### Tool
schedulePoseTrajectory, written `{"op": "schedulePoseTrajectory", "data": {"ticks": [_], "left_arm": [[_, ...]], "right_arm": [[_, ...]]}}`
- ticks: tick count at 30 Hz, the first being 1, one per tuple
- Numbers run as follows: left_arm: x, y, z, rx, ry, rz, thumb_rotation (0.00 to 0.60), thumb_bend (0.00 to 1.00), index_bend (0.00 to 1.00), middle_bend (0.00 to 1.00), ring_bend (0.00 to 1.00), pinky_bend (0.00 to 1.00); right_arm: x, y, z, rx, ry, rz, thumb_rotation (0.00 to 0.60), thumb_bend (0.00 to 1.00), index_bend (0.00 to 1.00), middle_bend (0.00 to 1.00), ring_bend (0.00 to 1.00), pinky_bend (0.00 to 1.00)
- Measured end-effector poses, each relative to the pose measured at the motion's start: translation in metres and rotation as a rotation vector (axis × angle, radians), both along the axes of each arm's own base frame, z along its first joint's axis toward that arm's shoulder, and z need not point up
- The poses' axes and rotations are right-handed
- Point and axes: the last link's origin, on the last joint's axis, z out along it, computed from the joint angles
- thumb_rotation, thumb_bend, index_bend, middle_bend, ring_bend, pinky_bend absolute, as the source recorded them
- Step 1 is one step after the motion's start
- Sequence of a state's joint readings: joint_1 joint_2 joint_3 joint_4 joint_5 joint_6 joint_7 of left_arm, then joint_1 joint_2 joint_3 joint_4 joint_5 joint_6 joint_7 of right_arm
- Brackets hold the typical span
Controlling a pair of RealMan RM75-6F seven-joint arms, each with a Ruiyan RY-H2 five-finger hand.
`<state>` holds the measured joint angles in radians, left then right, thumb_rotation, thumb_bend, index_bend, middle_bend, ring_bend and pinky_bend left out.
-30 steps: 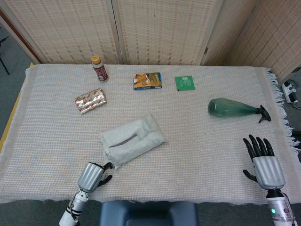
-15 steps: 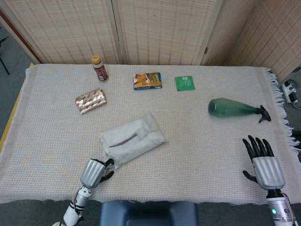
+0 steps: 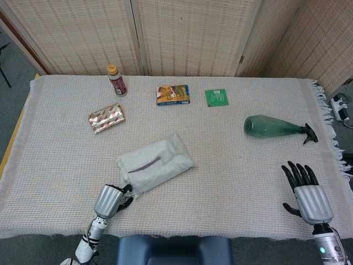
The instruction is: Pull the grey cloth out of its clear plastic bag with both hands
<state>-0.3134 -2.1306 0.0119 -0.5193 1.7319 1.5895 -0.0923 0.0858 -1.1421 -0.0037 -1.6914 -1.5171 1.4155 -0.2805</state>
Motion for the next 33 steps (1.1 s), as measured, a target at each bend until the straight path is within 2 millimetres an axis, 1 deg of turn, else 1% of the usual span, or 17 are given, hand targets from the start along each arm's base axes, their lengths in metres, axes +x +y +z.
{"op": "schedulePoseTrajectory", "data": {"ticks": [6,12,17,25,33], "left_arm": [[-0.0005,-0.0003,-0.002,-0.006,-0.007,-0.002,0.585,0.28,0.63,1.0,1.0,1.0],[0.0003,0.0015,-0.0042,-0.007,-0.005,-0.003,0.587,0.31,0.63,1.0,1.0,1.0],[-0.0011,0.0034,-0.0044,-0.008,-0.001,0.002,0.584,0.37,0.64,1.0,1.0,1.0],[-0.0027,0.0035,-0.0045,-0.019,-0.004,0.004,0.586,0.51,0.67,1.0,1.0,1.0],[-0.0038,0.0026,-0.0016,-0.013,-0.007,0.001,0.591,0.61,0.71,1.0,1.0,1.0]], "right_arm": [[-0.0006,0.002,0.0022,-0.004,0.001,-0.002,0.6,0.09,0.0,0.0,0.0,0.0],[-0.0005,0.0049,0.0041,-0.006,0.004,0.001,0.6,0.09,0.0,0.0,0.0,0.0],[-0.0007,0.0052,0.0038,0.0,0.005,-0.003,0.6,0.09,0.0,0.0,0.0,0.0],[-0.0001,0.0046,0.0018,0.003,0.009,-0.002,0.6,0.09,0.0,0.0,0.0,0.0],[0.0008,0.0059,0.0008,0.007,0.011,0.003,0.6,0.09,0.0,0.0,0.0,0.0]]}}
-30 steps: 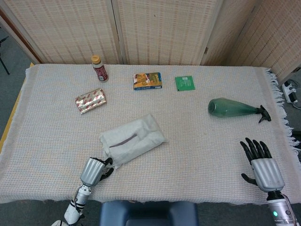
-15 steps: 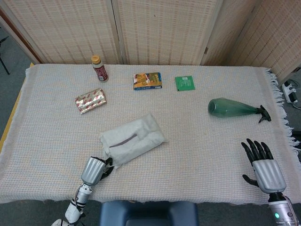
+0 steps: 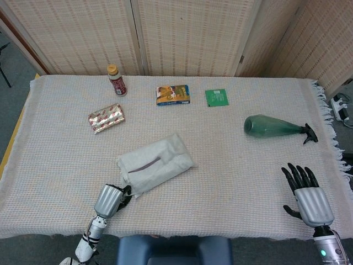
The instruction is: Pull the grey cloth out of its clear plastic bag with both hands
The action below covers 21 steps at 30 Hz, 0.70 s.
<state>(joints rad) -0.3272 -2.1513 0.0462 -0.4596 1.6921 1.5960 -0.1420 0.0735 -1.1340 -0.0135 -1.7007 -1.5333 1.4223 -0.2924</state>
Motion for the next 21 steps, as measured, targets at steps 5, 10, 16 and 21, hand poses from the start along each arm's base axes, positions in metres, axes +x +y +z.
{"op": "schedulePoseTrajectory", "data": {"ticks": [5,10,16,21], "left_arm": [[-0.002,0.002,0.004,0.013,0.005,0.0,0.598,0.68,0.73,1.0,1.0,1.0],[-0.004,0.001,0.01,0.021,0.002,-0.013,0.599,0.72,0.75,1.0,1.0,1.0],[-0.002,-0.004,0.01,0.005,0.004,-0.032,0.6,0.72,0.75,1.0,1.0,1.0],[0.002,-0.005,0.007,-0.002,0.006,-0.039,0.599,0.72,0.75,1.0,1.0,1.0]], "right_arm": [[0.001,0.001,-0.003,0.014,0.004,0.007,0.6,0.09,0.0,0.0,0.0,0.0],[0.003,-0.002,-0.012,0.041,-0.004,0.025,0.6,0.09,0.0,0.0,0.0,0.0],[0.008,-0.02,-0.043,0.096,-0.077,0.072,0.6,0.15,0.07,0.0,0.0,0.0],[0.021,-0.047,-0.077,0.139,-0.178,0.098,0.6,0.21,0.21,0.0,0.0,0.0]]}}
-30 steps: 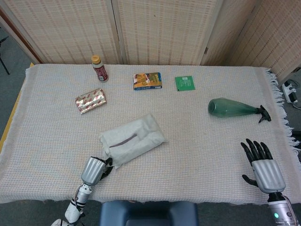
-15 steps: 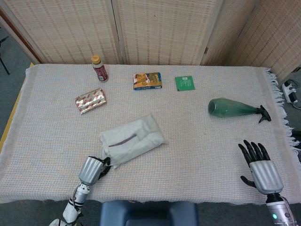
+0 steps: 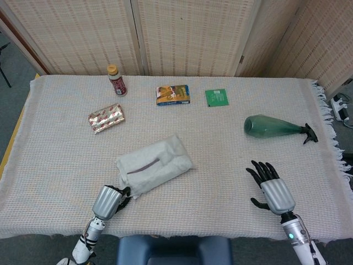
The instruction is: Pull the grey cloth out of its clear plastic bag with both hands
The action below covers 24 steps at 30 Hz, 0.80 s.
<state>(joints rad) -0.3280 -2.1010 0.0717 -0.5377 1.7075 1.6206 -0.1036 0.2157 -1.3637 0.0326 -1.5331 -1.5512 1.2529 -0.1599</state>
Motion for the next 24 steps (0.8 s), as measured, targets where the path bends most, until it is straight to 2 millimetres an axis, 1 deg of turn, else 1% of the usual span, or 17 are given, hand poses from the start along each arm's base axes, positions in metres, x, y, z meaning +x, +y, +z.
{"op": "schedulePoseTrajectory", "data": {"ticks": [4,9,12,18,24], "left_arm": [[0.002,-0.001,-0.001,-0.004,0.001,-0.006,0.599,0.72,0.75,1.0,1.0,1.0],[0.004,-0.001,0.0,-0.005,0.003,-0.014,0.6,0.72,0.75,1.0,1.0,1.0],[0.005,0.0,0.0,-0.005,0.002,-0.016,0.6,0.72,0.74,1.0,1.0,1.0],[0.005,0.002,0.002,-0.001,0.005,-0.017,0.599,0.72,0.74,1.0,1.0,1.0],[0.006,0.003,0.002,-0.005,0.008,-0.014,0.6,0.72,0.74,1.0,1.0,1.0]], "right_arm": [[0.01,-0.019,-0.026,0.007,-0.052,-0.007,0.6,0.26,0.3,0.0,0.0,0.0],[0.025,-0.043,-0.058,0.007,-0.129,-0.027,0.6,0.29,0.35,0.0,0.0,0.0],[0.033,-0.057,-0.073,-0.015,-0.167,-0.029,0.6,0.31,0.38,0.0,0.0,0.0],[0.052,-0.079,-0.097,-0.048,-0.242,-0.025,0.6,0.34,0.42,0.0,0.0,0.0],[0.069,-0.091,-0.114,-0.05,-0.286,-0.016,0.6,0.36,0.44,0.0,0.0,0.0]]}}
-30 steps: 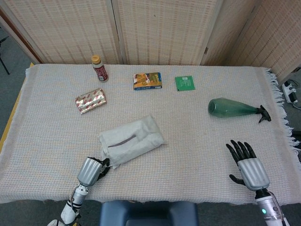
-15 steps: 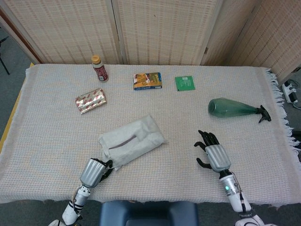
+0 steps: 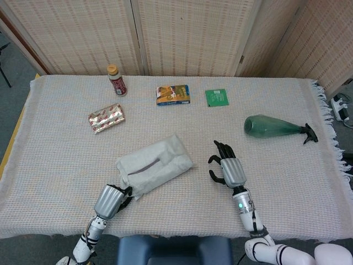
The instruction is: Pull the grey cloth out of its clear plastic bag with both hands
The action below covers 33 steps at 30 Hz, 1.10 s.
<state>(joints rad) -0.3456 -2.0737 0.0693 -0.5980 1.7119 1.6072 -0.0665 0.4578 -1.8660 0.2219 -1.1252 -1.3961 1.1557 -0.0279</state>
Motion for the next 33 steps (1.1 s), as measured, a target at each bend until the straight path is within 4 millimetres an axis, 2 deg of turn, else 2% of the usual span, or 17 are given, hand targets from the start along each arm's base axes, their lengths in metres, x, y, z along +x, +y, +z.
{"op": "schedulePoseTrajectory", "data": {"ticks": [7,18,33], "left_arm": [[0.001,0.001,0.0,0.0,0.001,-0.003,0.598,0.72,0.74,1.0,1.0,1.0],[0.002,0.002,0.002,0.005,0.003,-0.004,0.598,0.72,0.74,1.0,1.0,1.0],[-0.001,0.005,0.004,0.002,0.006,0.006,0.599,0.72,0.74,1.0,1.0,1.0]], "right_arm": [[0.011,-0.009,-0.013,0.015,-0.022,-0.008,0.6,0.39,0.48,0.0,0.0,0.0],[0.025,-0.014,-0.025,0.029,-0.05,-0.007,0.6,0.4,0.48,0.0,0.0,0.0],[0.03,-0.019,-0.035,0.048,-0.043,-0.011,0.6,0.4,0.48,0.0,0.0,0.0]]}}
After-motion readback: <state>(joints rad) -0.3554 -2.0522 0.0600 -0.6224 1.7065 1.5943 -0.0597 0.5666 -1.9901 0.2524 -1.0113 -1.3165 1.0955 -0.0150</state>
